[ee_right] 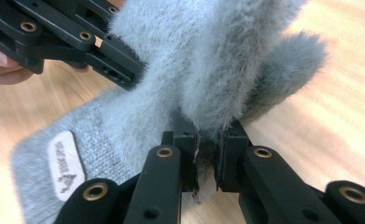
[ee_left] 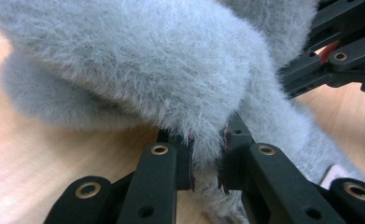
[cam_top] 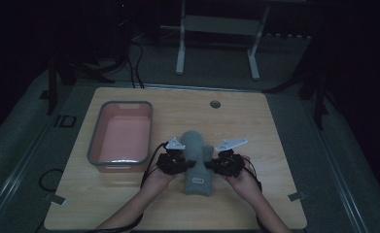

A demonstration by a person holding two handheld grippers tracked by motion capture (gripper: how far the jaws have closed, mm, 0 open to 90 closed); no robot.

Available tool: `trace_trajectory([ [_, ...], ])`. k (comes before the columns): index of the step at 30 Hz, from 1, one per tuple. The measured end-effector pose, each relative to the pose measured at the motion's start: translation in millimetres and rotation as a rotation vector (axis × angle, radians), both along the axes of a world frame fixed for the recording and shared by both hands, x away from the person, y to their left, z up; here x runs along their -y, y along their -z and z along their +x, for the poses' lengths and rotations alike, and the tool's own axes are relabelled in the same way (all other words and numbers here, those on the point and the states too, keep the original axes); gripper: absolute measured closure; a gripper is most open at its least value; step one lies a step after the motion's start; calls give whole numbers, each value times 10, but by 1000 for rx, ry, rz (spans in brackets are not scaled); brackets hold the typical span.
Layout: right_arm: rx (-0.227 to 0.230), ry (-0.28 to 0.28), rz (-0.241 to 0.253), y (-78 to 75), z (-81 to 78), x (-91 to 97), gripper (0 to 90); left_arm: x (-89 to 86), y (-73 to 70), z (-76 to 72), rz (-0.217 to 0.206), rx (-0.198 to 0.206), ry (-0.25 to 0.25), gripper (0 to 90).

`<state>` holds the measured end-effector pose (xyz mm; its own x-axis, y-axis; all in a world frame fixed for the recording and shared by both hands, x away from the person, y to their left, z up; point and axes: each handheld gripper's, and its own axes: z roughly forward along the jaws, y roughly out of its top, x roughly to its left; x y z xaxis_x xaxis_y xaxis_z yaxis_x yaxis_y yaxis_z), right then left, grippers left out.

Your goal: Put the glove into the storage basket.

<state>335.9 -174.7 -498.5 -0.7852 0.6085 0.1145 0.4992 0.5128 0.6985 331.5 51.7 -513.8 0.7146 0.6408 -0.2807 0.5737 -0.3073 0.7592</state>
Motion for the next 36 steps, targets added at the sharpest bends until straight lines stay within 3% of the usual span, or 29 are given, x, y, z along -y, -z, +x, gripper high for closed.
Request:
trace_trajectory([
  [8, 57, -13, 31, -363, 15, -133, 819, -154, -363, 16, 24, 74, -5, 797],
  [17, 111, -55, 76, -670, 98, -400, 821, -450, -735, 50, 47, 117, -48, 798],
  [25, 147, -97, 119, -960, 197, -755, 821, -834, -1045, 55, 51, 144, -98, 798],
  [28, 164, -116, 123, -1040, 235, -918, 822, -999, -1148, 70, 75, 154, -115, 798],
  [36, 178, -155, 143, -1188, 354, -1441, 821, -1469, -1313, 114, 111, 178, -169, 798],
])
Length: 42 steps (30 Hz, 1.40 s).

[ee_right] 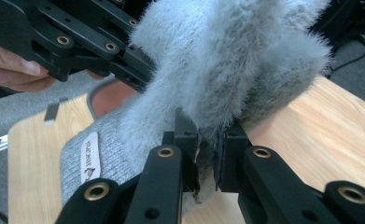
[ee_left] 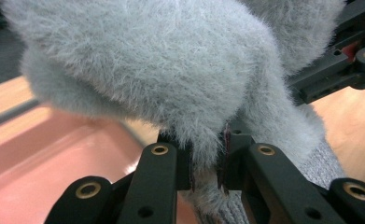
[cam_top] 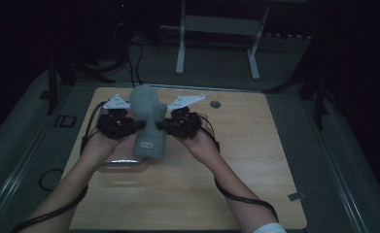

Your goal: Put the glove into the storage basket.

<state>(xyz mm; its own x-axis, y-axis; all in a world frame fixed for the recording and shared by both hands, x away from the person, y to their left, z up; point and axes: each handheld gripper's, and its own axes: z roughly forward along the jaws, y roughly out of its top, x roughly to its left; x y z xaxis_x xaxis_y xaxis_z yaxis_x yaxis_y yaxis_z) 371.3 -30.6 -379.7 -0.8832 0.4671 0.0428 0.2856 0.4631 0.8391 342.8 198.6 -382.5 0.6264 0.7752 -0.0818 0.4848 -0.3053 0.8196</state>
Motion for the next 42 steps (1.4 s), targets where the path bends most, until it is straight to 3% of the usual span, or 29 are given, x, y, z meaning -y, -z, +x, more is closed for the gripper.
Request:
trace_trajectory([
  [6, -4, -30, 17, 20, 132, -373, 820, -335, 18, 33, 12, -10, -55, 798],
  [9, 1, -36, -8, 109, 170, -555, 821, -467, 124, 80, 21, -38, -78, 798],
  [15, -31, -16, -60, 423, 283, -840, 820, -637, 438, 216, 31, -125, -123, 797],
  [22, -70, 14, -151, 757, 405, -1001, 820, -626, 803, 382, 58, -202, -164, 798],
  [25, -98, 24, -171, 878, 466, -1032, 820, -619, 868, 413, 65, -223, -172, 798],
  [26, -105, 27, -183, 918, 483, -1043, 819, -599, 931, 447, 88, -241, -177, 797],
  [30, -106, 41, -232, 1025, 509, -1101, 817, -546, 1000, 505, 130, -270, -192, 797],
  [38, -137, 60, -283, 1117, 564, -1171, 804, -528, 1098, 590, 146, -335, -214, 794],
  [42, -140, 72, -306, 1139, 589, -1184, 732, -496, 1136, 618, 168, -345, -224, 777],
])
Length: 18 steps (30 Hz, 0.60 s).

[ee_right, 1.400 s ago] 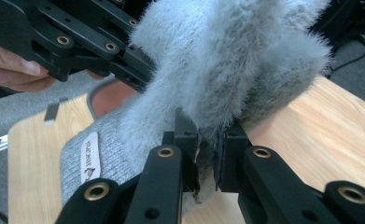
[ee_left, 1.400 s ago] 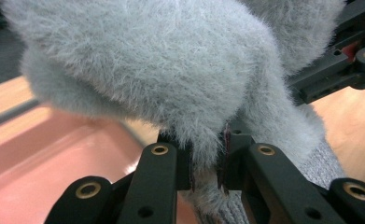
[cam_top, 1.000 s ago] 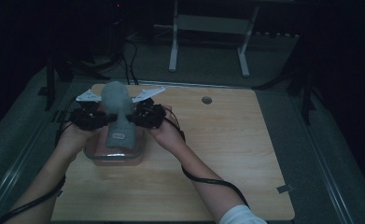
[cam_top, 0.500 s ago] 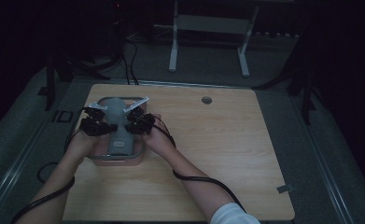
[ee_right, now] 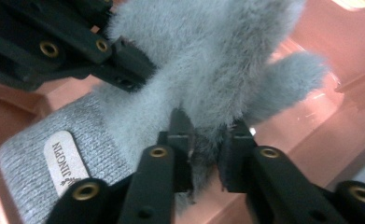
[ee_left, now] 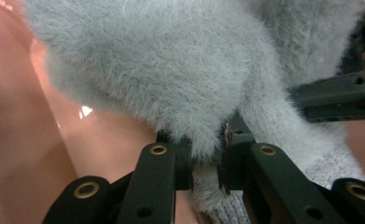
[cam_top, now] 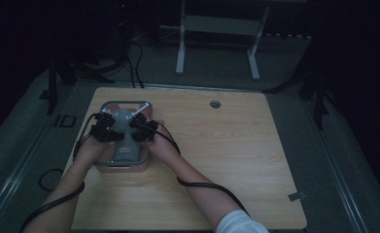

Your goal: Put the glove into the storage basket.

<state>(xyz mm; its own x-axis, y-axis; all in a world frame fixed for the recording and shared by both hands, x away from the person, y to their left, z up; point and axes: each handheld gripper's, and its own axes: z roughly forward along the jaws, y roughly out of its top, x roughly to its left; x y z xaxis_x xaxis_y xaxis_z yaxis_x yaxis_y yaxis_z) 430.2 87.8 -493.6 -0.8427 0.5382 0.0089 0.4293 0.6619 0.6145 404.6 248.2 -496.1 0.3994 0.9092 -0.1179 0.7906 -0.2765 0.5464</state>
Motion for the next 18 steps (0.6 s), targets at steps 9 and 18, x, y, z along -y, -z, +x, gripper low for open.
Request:
trace_trajectory([
  [9, 25, -42, 19, -106, 38, 99, 463, -109, -68, -46, -68, 58, -59, 417],
  [18, 90, -99, 79, -325, -37, 225, 184, -63, -234, -299, -29, 211, -33, 188],
])
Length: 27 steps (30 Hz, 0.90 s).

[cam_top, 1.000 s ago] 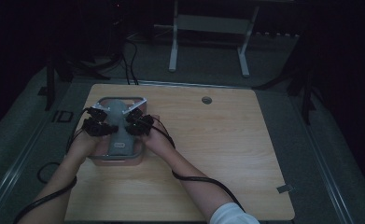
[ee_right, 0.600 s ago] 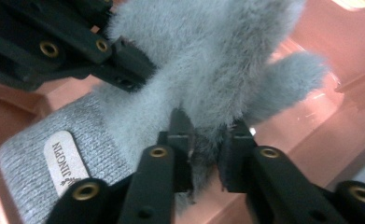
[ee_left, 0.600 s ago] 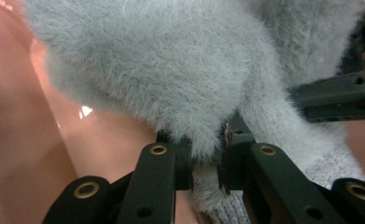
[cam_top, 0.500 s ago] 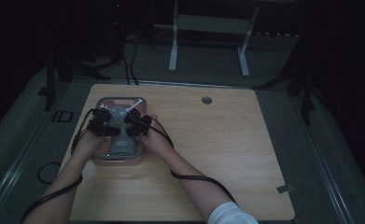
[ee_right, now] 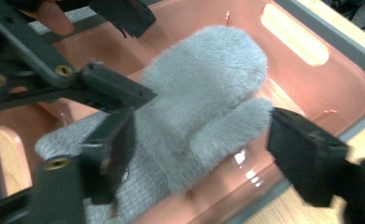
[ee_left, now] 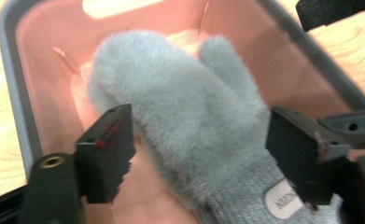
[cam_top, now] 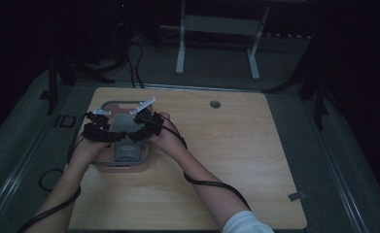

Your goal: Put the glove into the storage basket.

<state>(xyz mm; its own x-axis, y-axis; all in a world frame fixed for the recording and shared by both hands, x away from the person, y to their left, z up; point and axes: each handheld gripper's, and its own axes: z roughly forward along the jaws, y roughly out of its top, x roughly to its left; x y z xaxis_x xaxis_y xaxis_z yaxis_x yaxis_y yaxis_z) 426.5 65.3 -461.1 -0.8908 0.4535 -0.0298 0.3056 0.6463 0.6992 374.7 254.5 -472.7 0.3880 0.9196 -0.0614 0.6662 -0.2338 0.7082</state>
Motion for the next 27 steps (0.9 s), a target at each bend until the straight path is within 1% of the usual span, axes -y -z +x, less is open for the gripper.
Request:
trace_trajectory([
  [1, -4, 1, 2, -15, -1, 26, 181, 11, -7, -30, 8, 13, 6, 175],
  [3, -15, -1, 20, -44, 2, 84, 149, 28, -23, -101, 2, 42, 15, 175],
  [4, -8, -8, 24, -57, 0, 119, 141, 35, -30, -130, 3, 51, 14, 175],
  [6, -1, -6, 17, -72, -11, 159, 140, 49, -42, -178, -3, 63, 19, 175],
  [8, 3, -14, 34, -81, -19, 204, 140, 68, -53, -232, -9, 71, 27, 175],
  [11, 15, -12, 28, -75, -33, 266, 141, 108, -84, -327, -16, 89, 45, 175],
  [12, 16, -18, 28, -72, -44, 289, 141, 132, -96, -370, -20, 94, 61, 175],
  [13, 27, -25, 21, -63, -58, 318, 141, 151, -102, -399, -25, 96, 71, 175],
  [15, 32, -31, 15, -51, -90, 366, 141, 217, -119, -485, -30, 108, 98, 175],
  [17, 33, -46, 6, -45, -122, 421, 141, 276, -133, -561, -45, 121, 123, 175],
  [19, 37, -49, 16, -49, -154, 496, 141, 343, -143, -630, -53, 131, 147, 175],
  [21, 38, -51, 28, -59, -188, 574, 141, 414, -151, -691, -72, 138, 178, 175],
  [25, 52, -63, 25, -66, -270, 704, 141, 567, -172, -804, -84, 153, 229, 175],
  [27, 51, -69, 31, -63, -322, 783, 141, 659, -173, -871, -95, 160, 267, 175],
])
